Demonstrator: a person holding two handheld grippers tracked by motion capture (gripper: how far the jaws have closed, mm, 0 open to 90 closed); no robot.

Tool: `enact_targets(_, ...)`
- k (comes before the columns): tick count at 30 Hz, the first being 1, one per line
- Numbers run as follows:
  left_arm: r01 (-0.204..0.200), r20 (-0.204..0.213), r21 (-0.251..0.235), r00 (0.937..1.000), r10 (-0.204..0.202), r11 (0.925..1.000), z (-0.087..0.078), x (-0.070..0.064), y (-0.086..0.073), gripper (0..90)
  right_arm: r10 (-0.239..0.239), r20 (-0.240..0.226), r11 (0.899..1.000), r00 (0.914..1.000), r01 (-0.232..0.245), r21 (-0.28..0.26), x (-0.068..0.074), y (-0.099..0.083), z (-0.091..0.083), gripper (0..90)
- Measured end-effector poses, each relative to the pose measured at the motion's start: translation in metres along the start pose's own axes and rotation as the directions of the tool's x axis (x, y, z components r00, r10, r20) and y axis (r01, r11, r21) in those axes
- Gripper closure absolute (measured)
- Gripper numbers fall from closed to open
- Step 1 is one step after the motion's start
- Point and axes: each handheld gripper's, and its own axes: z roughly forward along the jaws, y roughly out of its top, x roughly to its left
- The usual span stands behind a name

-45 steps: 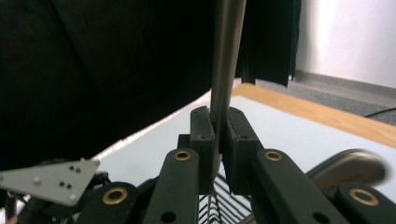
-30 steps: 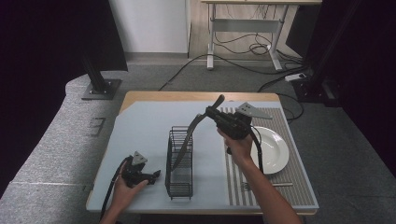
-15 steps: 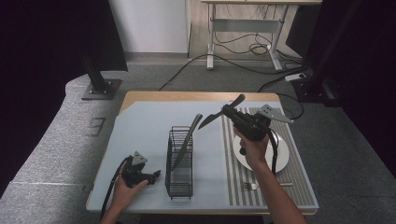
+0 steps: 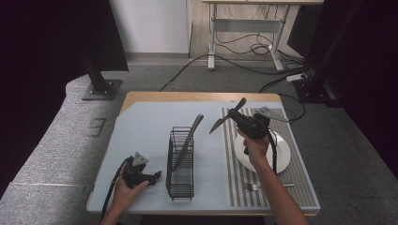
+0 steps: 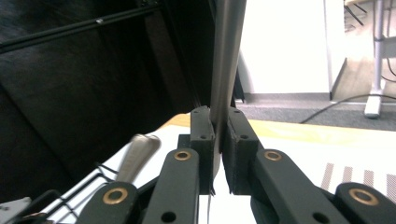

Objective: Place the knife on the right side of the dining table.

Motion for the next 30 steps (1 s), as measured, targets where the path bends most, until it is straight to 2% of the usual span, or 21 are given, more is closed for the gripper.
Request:
enact_targets(3, 0.0, 0.0, 0.0, 1.0, 0.0, 1.0, 0.0, 0.0, 0.0, 13.2, 0.001, 0.025, 1.0, 0.9997, -0.001, 0.001, -0.008, -0.003, 0.003, 83.9)
enact_targets(9, 0.001, 0.001, 0.0, 1.0, -0.001, 1.0, 0.0, 0.0, 0.0, 13.2, 0.033, 0.072, 0.999, 0.9969, -0.035, 0.02, -0.029, -0.008, 0.012, 83.8)
enact_targets(18, 0.0, 0.0, -0.001, 1.0, 0.0, 1.0, 0.0, 0.0, 0.0, 13.2, 0.051, 0.125, 0.998, 0.9909, -0.053, 0.019, -0.047, -0.011, 0.021, 83.8)
enact_targets(25, 0.0, 0.0, 0.0, 1.0, 0.0, 1.0, 0.0, 0.0, 0.0, 13.2, 0.088, 0.187, 0.996, 0.9784, -0.093, 0.018, -0.073, -0.018, 0.031, 83.8)
enact_targets(27, 0.0, 0.0, 0.0, 1.0, 0.0, 1.0, 0.0, 0.0, 0.0, 13.2, 0.092, 0.193, 0.995, 0.977, -0.096, 0.016, -0.076, -0.018, 0.031, 83.8)
enact_targets(30, 0.0, 0.0, 0.0, 1.0, 0.0, 1.0, 0.0, 0.0, 0.0, 13.2, 0.133, 0.212, 0.991, 0.9681, -0.137, 0.002, -0.09, -0.02, 0.03, 83.8)
